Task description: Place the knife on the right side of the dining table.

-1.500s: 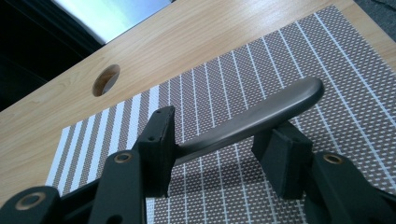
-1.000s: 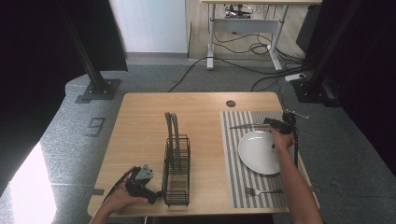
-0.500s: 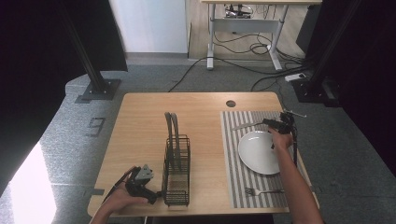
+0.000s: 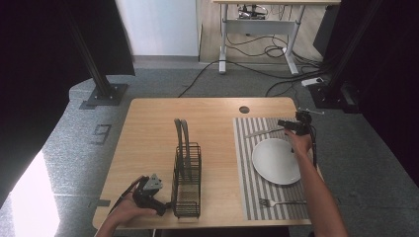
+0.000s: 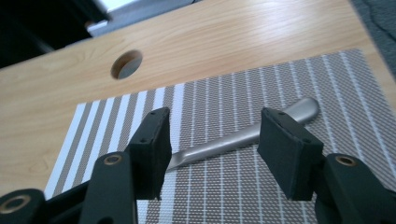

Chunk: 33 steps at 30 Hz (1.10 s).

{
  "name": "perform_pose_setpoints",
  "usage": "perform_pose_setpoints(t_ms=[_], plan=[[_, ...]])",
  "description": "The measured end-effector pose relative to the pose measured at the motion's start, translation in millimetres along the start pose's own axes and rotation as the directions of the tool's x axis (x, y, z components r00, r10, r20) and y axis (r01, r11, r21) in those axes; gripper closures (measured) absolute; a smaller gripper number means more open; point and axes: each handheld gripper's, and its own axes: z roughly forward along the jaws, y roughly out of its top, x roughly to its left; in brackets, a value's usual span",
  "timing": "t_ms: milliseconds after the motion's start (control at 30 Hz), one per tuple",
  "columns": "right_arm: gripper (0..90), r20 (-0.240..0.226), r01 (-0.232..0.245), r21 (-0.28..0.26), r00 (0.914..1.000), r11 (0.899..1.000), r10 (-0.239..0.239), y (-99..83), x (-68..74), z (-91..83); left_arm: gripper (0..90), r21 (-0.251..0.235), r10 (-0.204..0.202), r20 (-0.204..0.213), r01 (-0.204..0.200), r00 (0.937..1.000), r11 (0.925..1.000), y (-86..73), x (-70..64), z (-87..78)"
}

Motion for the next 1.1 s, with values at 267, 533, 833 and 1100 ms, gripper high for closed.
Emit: perform_pose_setpoints(t_ms=[267, 533, 833, 1100], plan=[[41.9, 0.036, 0.124, 0.071, 0.9913, 0.990, -0.126, 6.4, 11.2, 25.3, 0.0, 0.000, 0.001, 0.002, -0.001, 1.0000, 1.0000, 0.4, 0.6, 0.4], [43.5, 0.093, 0.187, 0.116, 0.9758, 0.976, -0.198, 1.4, 8.2, 53.2, 0.0, 0.000, -0.003, -0.003, 0.003, 1.0000, 1.0000, 0.8, 0.5, 0.8], [44.0, 0.120, 0.190, 0.125, 0.9715, 0.974, -0.205, 1.4, 4.1, 53.8, 0.0, 0.000, -0.007, -0.005, 0.007, 1.0000, 1.0000, 1.2, 0.5, 1.0], [42.5, 0.114, 0.157, 0.119, 0.9788, 0.980, -0.171, 0.9, -0.3, 51.6, 0.0, 0.000, -0.007, -0.005, 0.007, 1.0000, 1.0000, 1.2, 0.6, 1.0]])
